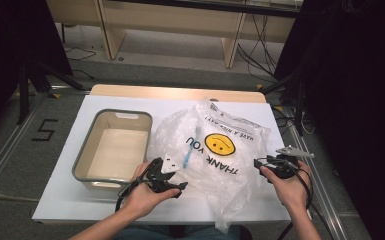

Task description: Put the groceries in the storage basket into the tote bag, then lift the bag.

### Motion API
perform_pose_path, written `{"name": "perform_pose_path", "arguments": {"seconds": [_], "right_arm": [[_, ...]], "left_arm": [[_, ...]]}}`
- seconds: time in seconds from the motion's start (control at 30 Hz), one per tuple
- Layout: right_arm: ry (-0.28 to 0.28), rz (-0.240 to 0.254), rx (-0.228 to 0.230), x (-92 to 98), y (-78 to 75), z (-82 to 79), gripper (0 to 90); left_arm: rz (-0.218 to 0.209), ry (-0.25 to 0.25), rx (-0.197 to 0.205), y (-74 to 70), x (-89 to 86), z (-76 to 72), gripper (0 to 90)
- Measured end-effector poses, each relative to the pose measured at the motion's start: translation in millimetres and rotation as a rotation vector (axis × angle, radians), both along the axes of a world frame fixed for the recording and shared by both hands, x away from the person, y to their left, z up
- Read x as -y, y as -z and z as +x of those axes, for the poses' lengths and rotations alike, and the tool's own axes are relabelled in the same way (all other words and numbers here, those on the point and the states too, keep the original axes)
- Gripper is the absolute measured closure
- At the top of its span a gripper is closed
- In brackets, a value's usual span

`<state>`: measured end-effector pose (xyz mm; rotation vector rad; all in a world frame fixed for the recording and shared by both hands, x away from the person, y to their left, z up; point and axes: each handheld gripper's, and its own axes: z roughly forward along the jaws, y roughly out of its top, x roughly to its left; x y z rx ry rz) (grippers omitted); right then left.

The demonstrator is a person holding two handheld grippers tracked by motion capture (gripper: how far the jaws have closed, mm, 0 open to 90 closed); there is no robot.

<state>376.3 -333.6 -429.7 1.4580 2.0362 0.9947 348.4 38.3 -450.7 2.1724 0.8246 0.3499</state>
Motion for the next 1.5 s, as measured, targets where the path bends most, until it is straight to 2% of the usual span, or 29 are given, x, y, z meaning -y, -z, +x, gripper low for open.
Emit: {"name": "perform_pose_path", "arguments": {"seconds": [0.37,0.6,1.17,1.27,1.33,1.5], "right_arm": [[0.002,0.001,-0.004,1.1,-0.4,-0.5,43.7],[0.008,0.000,-0.036,0.5,1.7,0.9,43.6],[0.021,0.005,-0.037,1.8,1.4,-0.7,43.3],[0.040,0.016,-0.061,2.2,-0.6,-1.9,43.8],[0.060,0.014,-0.098,2.6,-1.3,-2.7,43.7],[0.103,0.024,-0.168,4.0,6.4,-3.4,43.1]], "left_arm": [[0.003,0.001,0.000,0.1,1.4,-0.6,34.1],[0.000,0.001,-0.002,0.8,-0.2,0.9,34.5],[0.003,-0.008,-0.003,1.3,-0.8,2.0,34.3],[0.000,-0.009,-0.004,1.3,-1.0,2.0,34.4],[0.000,-0.006,-0.005,1.8,-1.0,2.5,34.3],[0.007,-0.007,-0.007,2.9,-1.1,3.0,34.3]]}}
